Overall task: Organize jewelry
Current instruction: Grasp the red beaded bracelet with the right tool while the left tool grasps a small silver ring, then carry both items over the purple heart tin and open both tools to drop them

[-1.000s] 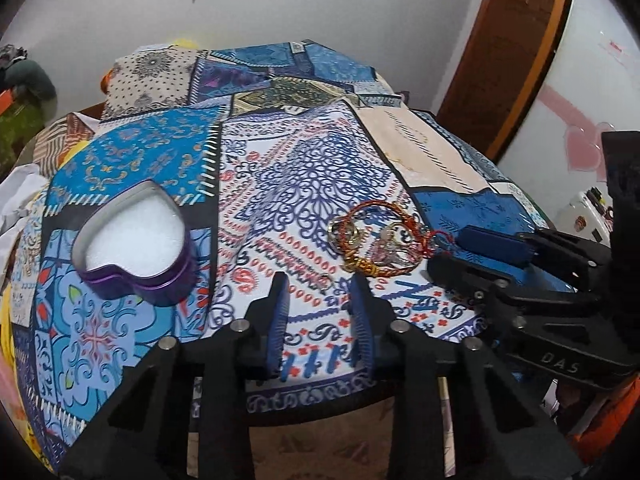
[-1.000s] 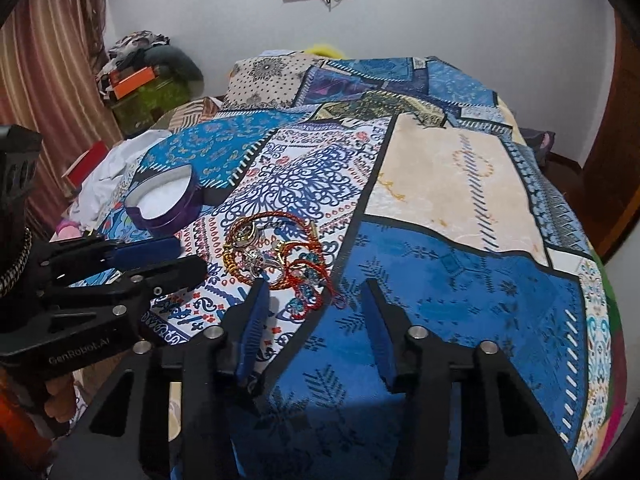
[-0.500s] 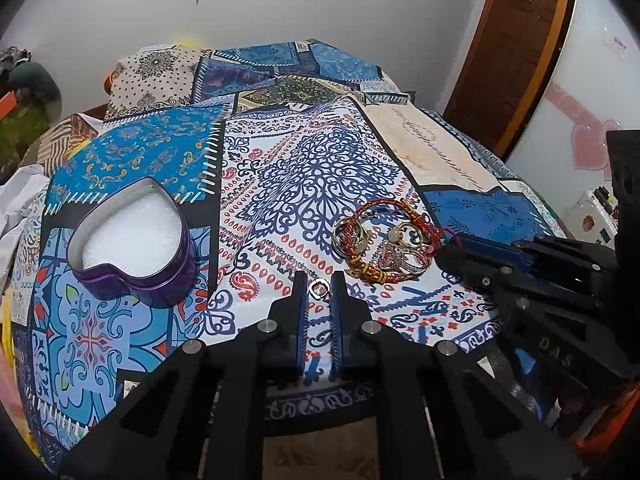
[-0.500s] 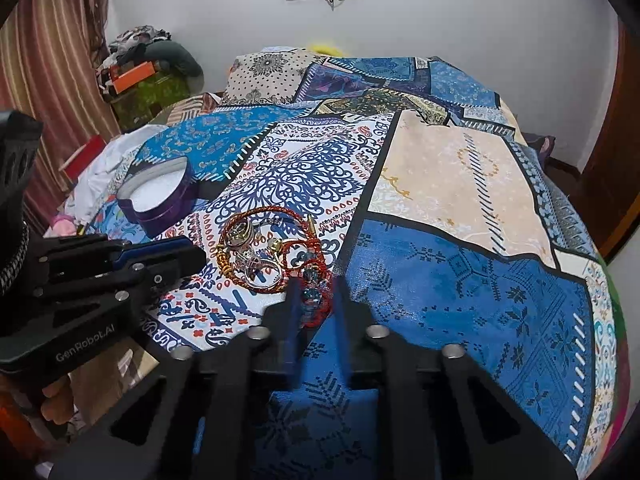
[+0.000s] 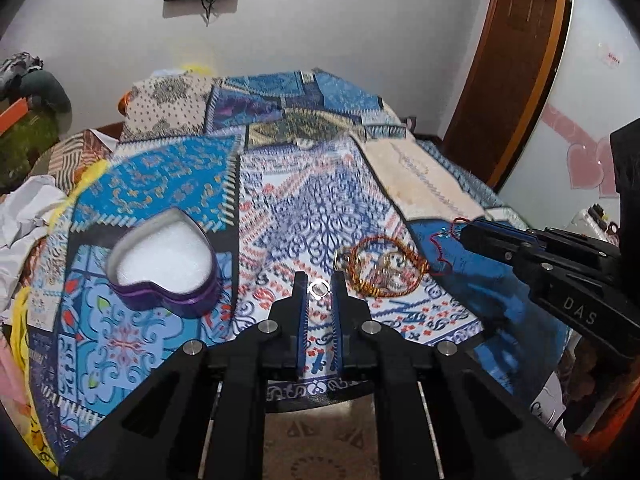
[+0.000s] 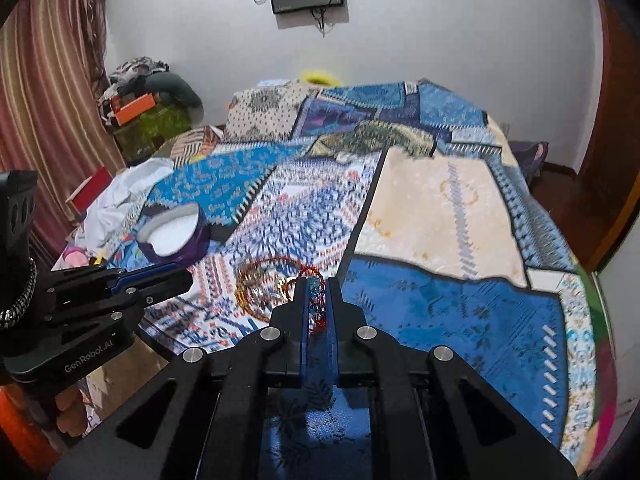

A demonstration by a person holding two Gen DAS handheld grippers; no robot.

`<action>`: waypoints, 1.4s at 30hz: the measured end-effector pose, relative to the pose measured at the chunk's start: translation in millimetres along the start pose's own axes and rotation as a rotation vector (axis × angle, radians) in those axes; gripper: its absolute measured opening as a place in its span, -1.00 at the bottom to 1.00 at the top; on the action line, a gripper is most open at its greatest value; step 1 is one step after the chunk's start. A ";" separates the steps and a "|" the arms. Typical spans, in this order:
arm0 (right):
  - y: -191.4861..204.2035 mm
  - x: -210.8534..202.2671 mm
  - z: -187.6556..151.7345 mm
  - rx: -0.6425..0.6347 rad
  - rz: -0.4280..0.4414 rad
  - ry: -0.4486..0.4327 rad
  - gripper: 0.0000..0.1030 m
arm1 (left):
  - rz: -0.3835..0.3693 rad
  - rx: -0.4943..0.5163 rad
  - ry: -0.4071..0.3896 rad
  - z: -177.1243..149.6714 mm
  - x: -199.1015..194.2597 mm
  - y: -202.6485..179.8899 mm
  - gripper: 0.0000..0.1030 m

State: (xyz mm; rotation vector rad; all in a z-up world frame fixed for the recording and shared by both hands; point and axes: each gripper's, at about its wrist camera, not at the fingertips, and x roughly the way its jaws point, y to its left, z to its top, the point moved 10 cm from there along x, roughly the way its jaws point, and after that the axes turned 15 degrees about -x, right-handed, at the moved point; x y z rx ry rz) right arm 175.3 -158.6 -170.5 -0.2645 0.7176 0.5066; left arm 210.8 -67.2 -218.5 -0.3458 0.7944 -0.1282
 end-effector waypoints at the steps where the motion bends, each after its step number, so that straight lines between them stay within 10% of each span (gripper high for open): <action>1: 0.0 -3.1 4.0 -0.002 -0.007 -0.010 -0.87 | -0.002 -0.002 -0.013 3.1 -4.6 0.3 -0.82; 26: 73.8 -42.6 111.5 -0.113 0.004 -0.256 -0.87 | 0.041 -0.067 -0.247 60.2 -93.4 66.6 -0.82; 42: 129.0 0.7 143.5 -0.197 0.100 -0.258 -0.87 | 0.096 -0.101 -0.207 65.4 -72.4 121.9 -0.82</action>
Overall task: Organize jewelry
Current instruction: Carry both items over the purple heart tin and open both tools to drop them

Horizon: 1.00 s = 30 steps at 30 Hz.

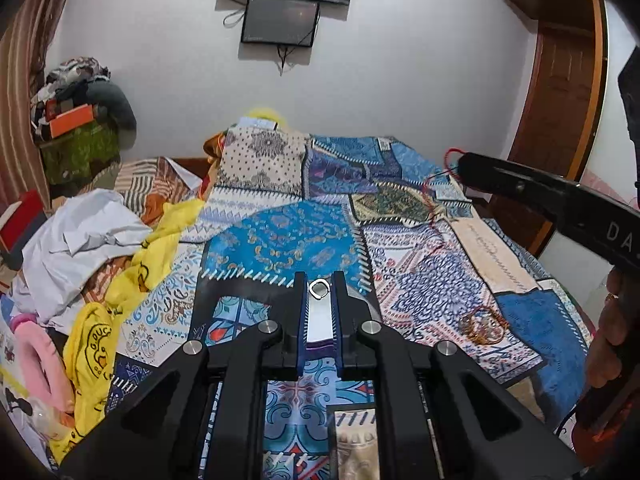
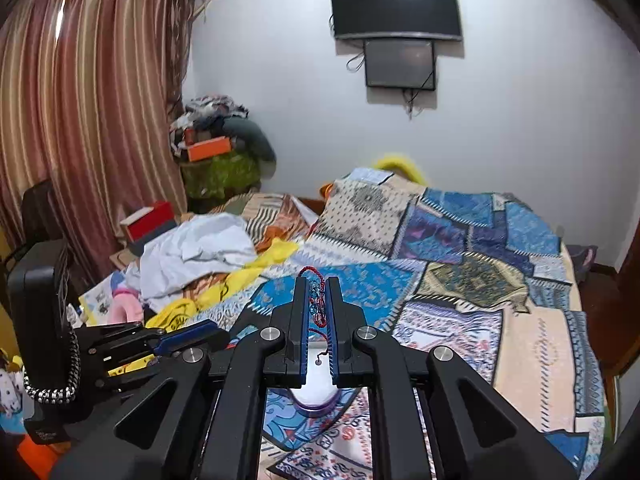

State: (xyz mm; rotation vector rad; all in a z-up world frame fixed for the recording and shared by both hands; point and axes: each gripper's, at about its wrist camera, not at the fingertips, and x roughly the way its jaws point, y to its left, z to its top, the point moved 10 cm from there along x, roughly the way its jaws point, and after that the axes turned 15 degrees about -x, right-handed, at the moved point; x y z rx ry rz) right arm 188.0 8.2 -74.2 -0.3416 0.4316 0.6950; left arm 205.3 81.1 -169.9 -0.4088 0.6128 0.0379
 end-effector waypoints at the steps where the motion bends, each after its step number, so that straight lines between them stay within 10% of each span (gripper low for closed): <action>1: 0.6 4.0 -1.9 -0.001 0.010 0.010 -0.87 | -0.003 -0.003 0.014 -2.0 5.2 2.0 -0.82; 30: 20.3 103.7 -86.3 0.074 0.232 0.360 -0.87 | -0.010 -0.005 0.214 -36.6 92.7 18.5 -0.82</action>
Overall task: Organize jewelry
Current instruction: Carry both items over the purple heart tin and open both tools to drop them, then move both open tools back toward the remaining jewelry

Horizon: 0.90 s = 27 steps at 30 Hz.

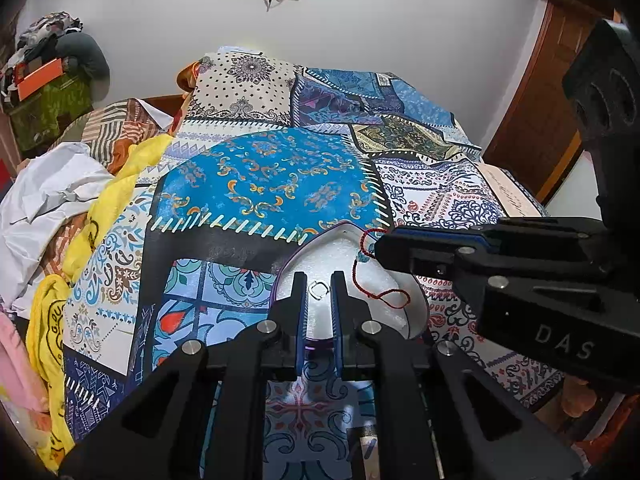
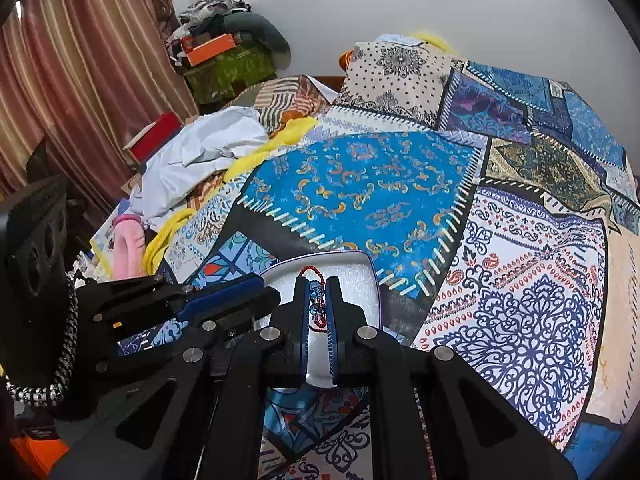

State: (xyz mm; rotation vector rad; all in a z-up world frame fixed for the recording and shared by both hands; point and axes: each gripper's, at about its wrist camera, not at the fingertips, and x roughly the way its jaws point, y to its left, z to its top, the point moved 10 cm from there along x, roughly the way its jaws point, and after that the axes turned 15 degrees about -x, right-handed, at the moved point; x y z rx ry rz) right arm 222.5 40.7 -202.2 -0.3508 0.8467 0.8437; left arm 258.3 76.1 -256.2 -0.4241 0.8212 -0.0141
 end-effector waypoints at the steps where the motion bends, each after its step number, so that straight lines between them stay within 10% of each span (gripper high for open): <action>1: 0.3 0.1 0.0 -0.002 0.000 0.002 -0.87 | 0.005 0.000 -0.005 0.5 -1.0 0.3 -0.82; 9: -3.1 -5.5 0.3 0.017 -0.010 0.007 -0.34 | 0.032 -0.007 -0.033 6.6 -13.6 2.0 -0.78; 17: -3.1 -32.3 10.2 -0.001 -0.058 -0.048 -0.34 | 0.037 -0.020 -0.100 19.7 -43.8 -1.6 -0.32; 27: -6.7 -84.9 17.8 -0.031 -0.147 -0.145 -0.34 | 0.031 0.020 -0.175 31.3 -83.0 -24.7 -0.18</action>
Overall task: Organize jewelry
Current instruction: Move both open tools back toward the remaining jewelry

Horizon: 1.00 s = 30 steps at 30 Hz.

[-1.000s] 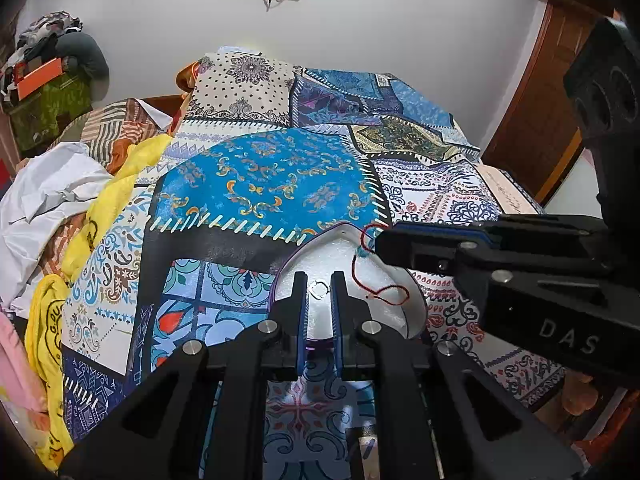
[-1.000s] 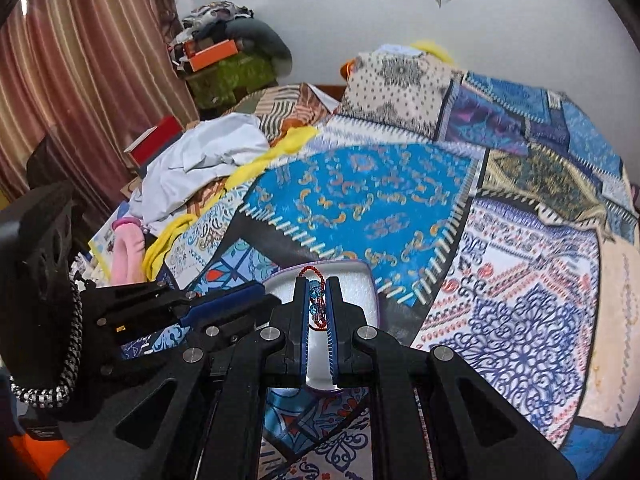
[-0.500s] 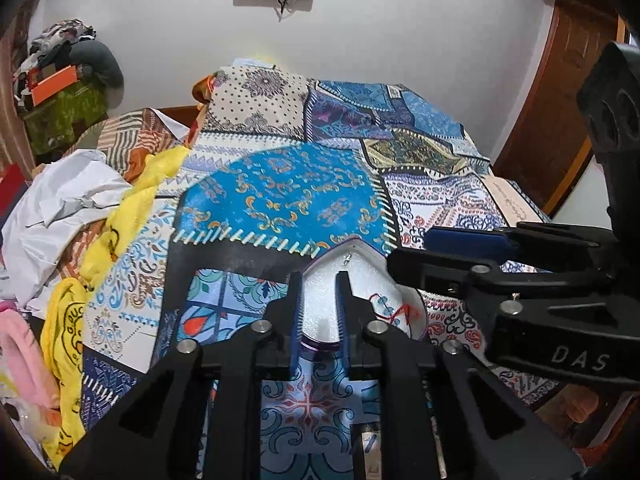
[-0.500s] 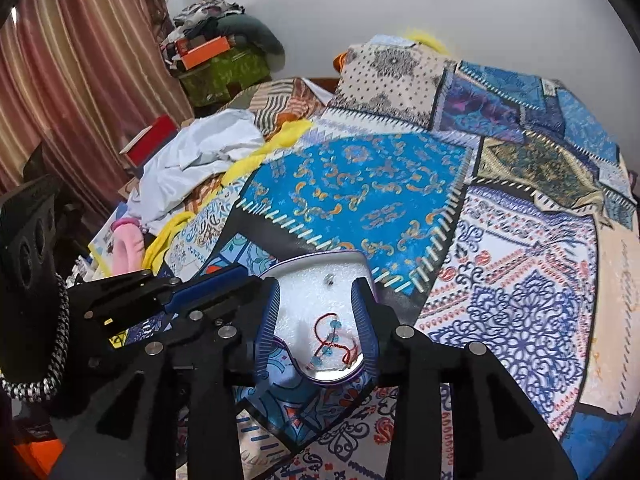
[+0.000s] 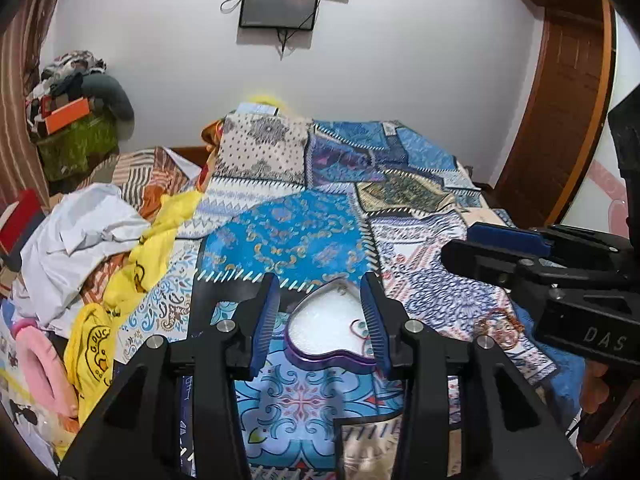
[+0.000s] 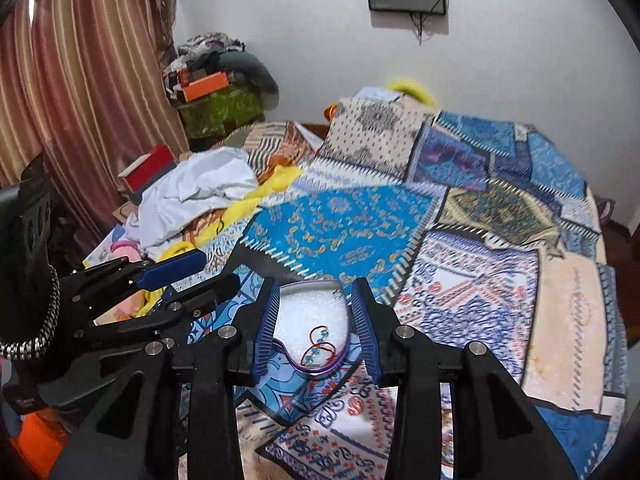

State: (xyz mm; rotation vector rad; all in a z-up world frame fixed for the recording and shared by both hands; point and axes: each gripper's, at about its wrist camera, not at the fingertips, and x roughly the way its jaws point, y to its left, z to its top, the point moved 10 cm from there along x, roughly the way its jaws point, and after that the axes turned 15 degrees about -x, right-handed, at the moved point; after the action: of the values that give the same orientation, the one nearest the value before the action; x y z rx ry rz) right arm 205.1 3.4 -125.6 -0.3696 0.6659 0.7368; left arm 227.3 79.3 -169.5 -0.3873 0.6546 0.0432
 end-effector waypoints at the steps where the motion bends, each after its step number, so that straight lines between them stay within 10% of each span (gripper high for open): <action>1: -1.8 -4.9 0.4 -0.001 -0.007 -0.009 -0.34 | -0.004 0.005 -0.006 1.1 -3.3 -3.1 -0.18; 15: -53.2 -65.2 -22.9 0.020 -0.170 -0.063 -0.32 | -0.079 0.086 -0.032 -2.1 -25.9 -69.6 0.07; 30: -106.7 -77.6 -91.5 0.114 -0.218 0.020 -0.31 | -0.053 0.141 0.148 -59.0 33.5 -101.4 0.08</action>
State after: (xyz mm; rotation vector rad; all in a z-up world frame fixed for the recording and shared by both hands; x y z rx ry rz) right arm 200.2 -157.0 -132.1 -0.3388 0.6720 0.4860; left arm 235.7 -39.0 -198.1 -0.2734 0.7887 -0.0829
